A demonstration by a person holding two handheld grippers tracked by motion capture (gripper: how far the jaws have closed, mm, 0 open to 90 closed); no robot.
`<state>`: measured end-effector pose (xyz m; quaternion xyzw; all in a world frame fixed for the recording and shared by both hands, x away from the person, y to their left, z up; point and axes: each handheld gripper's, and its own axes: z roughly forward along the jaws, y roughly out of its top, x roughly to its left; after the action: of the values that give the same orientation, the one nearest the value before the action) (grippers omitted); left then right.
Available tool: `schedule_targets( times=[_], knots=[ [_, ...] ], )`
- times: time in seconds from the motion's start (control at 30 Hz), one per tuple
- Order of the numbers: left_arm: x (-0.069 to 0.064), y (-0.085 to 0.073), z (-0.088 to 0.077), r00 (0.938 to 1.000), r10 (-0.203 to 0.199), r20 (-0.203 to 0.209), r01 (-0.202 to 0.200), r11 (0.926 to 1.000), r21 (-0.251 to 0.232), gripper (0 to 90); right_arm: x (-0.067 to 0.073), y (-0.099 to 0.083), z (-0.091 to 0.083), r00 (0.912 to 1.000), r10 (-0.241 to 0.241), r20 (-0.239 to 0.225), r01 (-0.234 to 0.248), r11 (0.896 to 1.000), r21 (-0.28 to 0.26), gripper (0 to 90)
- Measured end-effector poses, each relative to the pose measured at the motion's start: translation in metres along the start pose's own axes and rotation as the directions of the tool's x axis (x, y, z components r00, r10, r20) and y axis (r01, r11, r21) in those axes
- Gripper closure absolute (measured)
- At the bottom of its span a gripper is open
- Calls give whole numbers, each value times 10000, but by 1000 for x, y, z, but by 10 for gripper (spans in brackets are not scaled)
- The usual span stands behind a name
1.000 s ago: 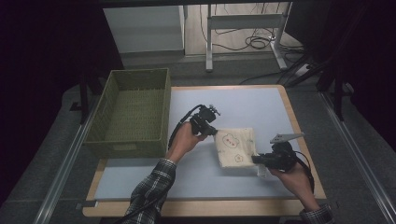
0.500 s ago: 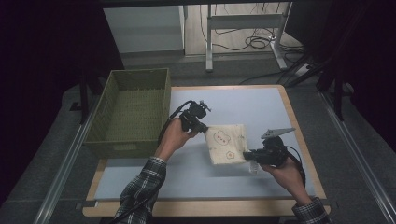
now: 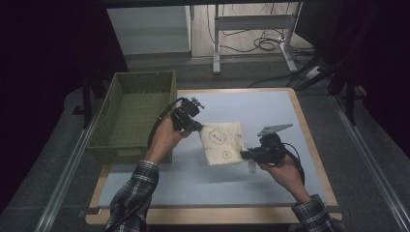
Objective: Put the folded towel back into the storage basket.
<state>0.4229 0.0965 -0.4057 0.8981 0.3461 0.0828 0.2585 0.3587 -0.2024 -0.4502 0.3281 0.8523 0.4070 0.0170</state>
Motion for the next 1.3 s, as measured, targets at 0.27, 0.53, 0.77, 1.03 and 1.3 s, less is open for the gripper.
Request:
schedule_targets(
  times=[0.27, 0.53, 0.77, 1.03, 1.3],
  knots=[
    [15, -10, -22, 9993, -268, -264, 263, 9995, -175, 871, 8, 23, 10, 9996, -153, -224, 151, 9999, -75, 813],
    [33, -19, -42, 9967, -625, -516, 606, 9974, -381, 871, 15, 49, 20, 9985, -253, -479, 245, 9996, -172, 813],
    [45, -24, -57, 9932, -835, -807, 799, 9957, -467, 871, 21, 68, 29, 9979, -384, -527, 374, 9991, -199, 813],
    [60, -31, -74, 9881, -1144, -1032, 1085, 9922, -614, 871, 24, 89, 40, 9963, -353, -788, 332, 9991, -277, 813],
    [73, -38, -91, 9803, -1475, -1312, 1367, 9867, -877, 871, 31, 111, 49, 9948, -438, -917, 407, 9985, -354, 813]
  ],
)
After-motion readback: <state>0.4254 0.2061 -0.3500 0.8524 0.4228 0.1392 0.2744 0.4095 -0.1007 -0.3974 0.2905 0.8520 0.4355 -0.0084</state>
